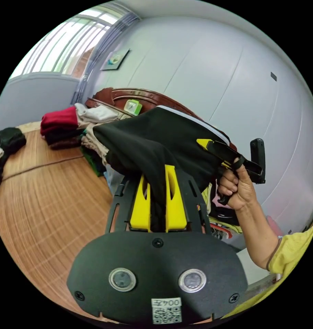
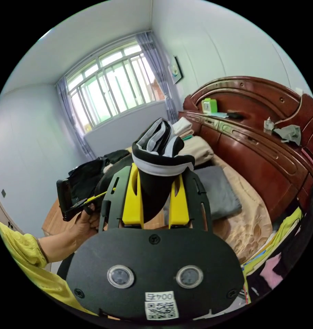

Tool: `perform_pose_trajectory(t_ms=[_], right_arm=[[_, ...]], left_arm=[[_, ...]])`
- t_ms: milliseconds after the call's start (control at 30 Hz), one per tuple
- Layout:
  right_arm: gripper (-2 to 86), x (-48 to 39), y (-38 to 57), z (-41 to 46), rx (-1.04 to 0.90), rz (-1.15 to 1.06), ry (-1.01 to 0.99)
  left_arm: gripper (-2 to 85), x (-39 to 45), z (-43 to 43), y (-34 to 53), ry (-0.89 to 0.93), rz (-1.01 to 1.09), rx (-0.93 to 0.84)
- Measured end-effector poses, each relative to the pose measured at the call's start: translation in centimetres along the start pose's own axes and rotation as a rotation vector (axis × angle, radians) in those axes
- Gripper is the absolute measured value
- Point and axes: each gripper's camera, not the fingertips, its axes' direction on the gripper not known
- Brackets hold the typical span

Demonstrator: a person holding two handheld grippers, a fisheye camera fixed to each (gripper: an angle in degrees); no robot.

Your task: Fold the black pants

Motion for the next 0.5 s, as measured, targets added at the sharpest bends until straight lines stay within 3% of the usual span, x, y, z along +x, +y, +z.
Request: perform_pose_trajectory(t_ms=[133, 233, 333, 400, 500], right_arm=[[12.6, 10.4, -1.0, 3.3, 0.015, 0.192, -0.064], [13.1, 19.5, 1.7, 10.1, -0.139, 0.443, -0.104], [13.7, 26.1, 7.2, 15.3, -0.281, 0.744, -0.076], [14.2, 27.6, 9.3, 14.8, -0.132, 0.813, -0.188], [15.5, 28.0, 10.7, 14.5, -0.072, 0.805, -0.253]], left_arm=[[8.6, -3.7, 9.6, -4.5, 0.046, -0.087, -0.07], [6.8, -9.2, 14.8, -1.0, 0.018, -0.237, -0.225], [3.8, -13.3, 12.2, 5.1, 0.042, -0.337, -0.23], [2.9, -14.9, 8.2, 8.6, 0.075, -0.356, -0.233], [2.1, -17.2, -0.8, 15.1, 0.035, -0.379, -0.235]])
